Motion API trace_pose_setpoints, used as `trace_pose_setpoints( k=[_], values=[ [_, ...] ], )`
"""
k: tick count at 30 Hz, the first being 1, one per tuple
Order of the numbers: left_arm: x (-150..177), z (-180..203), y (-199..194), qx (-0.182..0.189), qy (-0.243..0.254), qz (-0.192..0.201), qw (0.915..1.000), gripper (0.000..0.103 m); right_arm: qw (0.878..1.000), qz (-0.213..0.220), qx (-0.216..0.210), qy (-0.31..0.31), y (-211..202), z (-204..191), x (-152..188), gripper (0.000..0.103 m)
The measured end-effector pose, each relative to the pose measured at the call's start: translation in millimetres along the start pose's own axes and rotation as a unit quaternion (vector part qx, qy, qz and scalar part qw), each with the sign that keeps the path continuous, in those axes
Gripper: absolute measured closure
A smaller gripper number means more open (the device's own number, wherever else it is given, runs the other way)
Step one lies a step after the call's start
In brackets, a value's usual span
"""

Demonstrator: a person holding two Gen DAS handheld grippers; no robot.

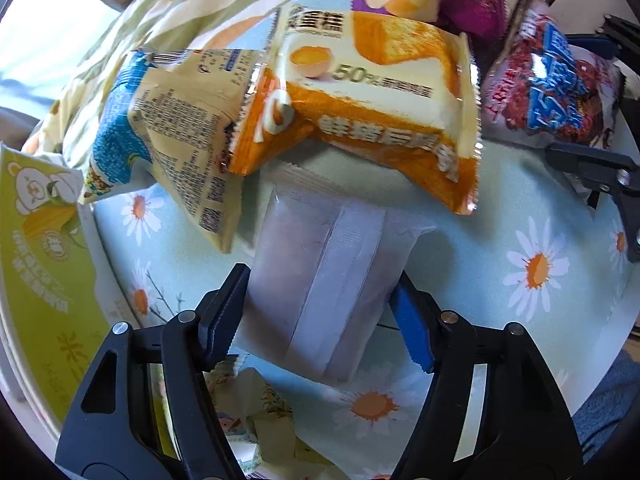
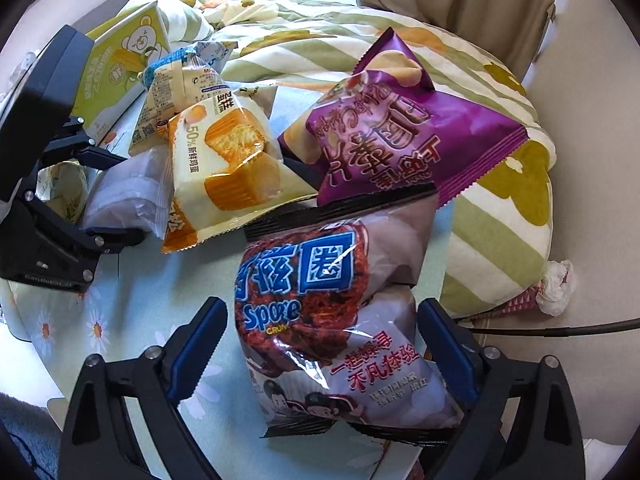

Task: Organize snacks
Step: 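Grasp the white wrapped pack with the left tool while the right tool grasps the blue-red bag, then carry both items over the box and open both tools to release them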

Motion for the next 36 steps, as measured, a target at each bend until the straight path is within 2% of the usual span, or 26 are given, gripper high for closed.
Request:
trace_pose_setpoints(
  k=[8, 15, 21, 31, 36],
  values=[
    [12.8, 16.5, -14.0, 0.007, -0.016, 0.006, 0.9998, 0.038, 1.000, -0.005, -0.006, -0.002, 2.4, -4.0, 6.5, 0.022],
    [20.0, 28.2, -33.1, 0.014, -0.040, 0.021, 0.9989, 0.039, 1.000, -0.001, -0.021, 0.012, -6.4, -4.8, 16.7, 0.040],
    [16.9, 23.6, -50.1, 0.021, -0.065, 0.040, 0.9968, 0.042, 0.999, 0.005, -0.028, 0.031, -21.8, -4.3, 22.5, 0.047],
    [28.4, 22.3, -98.1, 0.022, -0.098, 0.079, 0.9918, 0.043, 0.998, 0.029, -0.031, 0.046, -60.0, -11.9, 26.1, 0.048],
    [35.3, 2.2, -121.8, 0.035, -0.135, 0.101, 0.9850, 0.043, 0.998, 0.044, -0.031, 0.041, -85.9, -24.2, 21.8, 0.048]
  ],
)
Point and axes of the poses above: each gripper's, at about its wrist camera, not at the fingertips, and y roughly the way its jaws point, z to its right, x to its underside, the point moved 2 cm from there along y, roughly the way its jaws point, and after that the axes turned 9 degrees about -x, right-handed, at the moved point
